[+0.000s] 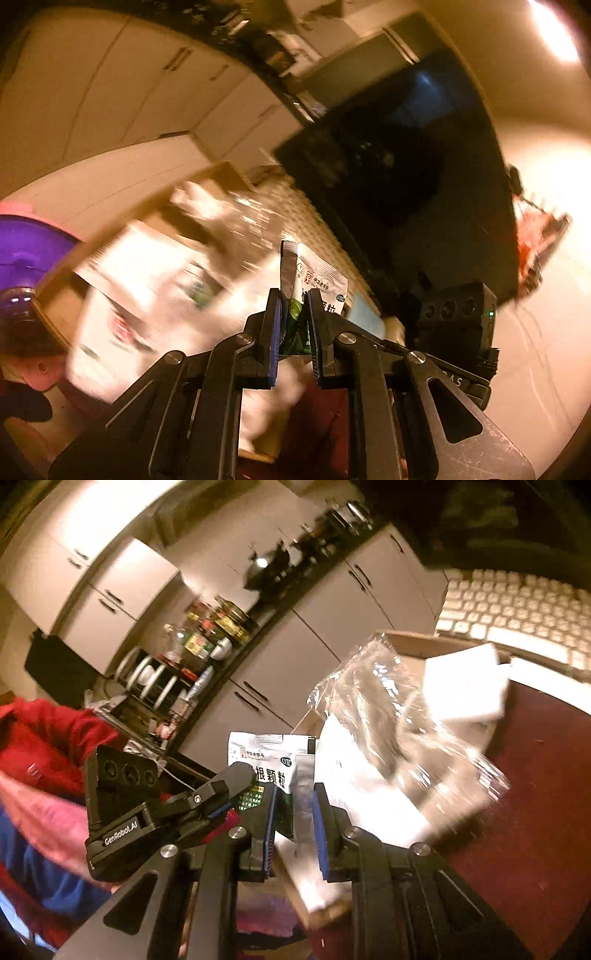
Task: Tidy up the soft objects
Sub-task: 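Carry the granule sachet with right tool into the tray, then open right tool releasing the sachet and pull both tools back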
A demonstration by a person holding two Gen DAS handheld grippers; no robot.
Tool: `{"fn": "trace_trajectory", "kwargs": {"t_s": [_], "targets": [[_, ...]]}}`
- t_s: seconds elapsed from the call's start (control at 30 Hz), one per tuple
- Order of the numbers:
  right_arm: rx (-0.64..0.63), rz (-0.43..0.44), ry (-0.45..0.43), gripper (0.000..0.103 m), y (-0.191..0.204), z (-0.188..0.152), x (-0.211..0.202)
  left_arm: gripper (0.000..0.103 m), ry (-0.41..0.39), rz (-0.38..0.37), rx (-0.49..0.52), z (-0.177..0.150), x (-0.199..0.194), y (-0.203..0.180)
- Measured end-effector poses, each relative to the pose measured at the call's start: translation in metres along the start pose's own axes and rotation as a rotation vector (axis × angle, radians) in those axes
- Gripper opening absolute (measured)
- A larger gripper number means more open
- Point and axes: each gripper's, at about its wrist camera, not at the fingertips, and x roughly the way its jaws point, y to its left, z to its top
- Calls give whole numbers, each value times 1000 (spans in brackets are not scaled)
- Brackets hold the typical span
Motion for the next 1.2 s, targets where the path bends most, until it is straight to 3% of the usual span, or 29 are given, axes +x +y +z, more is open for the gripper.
{"fn": "trace_trajectory", "kwargs": {"t_s": [0.2, 0.3, 0.4, 0.43, 0.5, 0.53, 0.57, 0.77, 0.93, 1.0, 1.13, 1.2], "targets": [[-14, -75, 22, 19, 7, 16, 27, 13, -27, 44, -21, 18, 0, 27], [3, -98, 28, 31, 2, 19, 33, 16, 0, 135, -6, 21, 10, 37], [17, -97, 23, 36, -1, 14, 26, 21, -15, 154, 8, 19, 7, 42], [8, -103, 10, 38, 0, 12, 22, 24, -18, 159, 22, 18, 5, 40], [-2, -123, -15, 43, 4, 8, 14, 45, -41, 167, 67, 15, 2, 31], [-5, -124, -31, 44, 6, 5, 9, 61, -54, 178, 93, 13, -2, 28], [-8, -123, -46, 47, 7, 2, 4, 64, -72, 203, 126, 12, -2, 19], [-64, -187, -137, 58, 12, -26, -26, 64, -136, 478, 373, -26, -8, -23], [-52, -205, -158, 59, 2, -56, -47, 64, -190, 651, 464, -66, -10, -36], [-66, -211, -181, 61, 2, -67, -54, 64, -196, 682, 466, -80, -13, -40], [-23, -178, -193, 66, 4, -78, -59, 64, -215, 633, 436, -95, -17, -44], [-1, -159, -191, 66, 2, -81, -61, 64, -185, 671, 448, -102, -15, -50]]}}
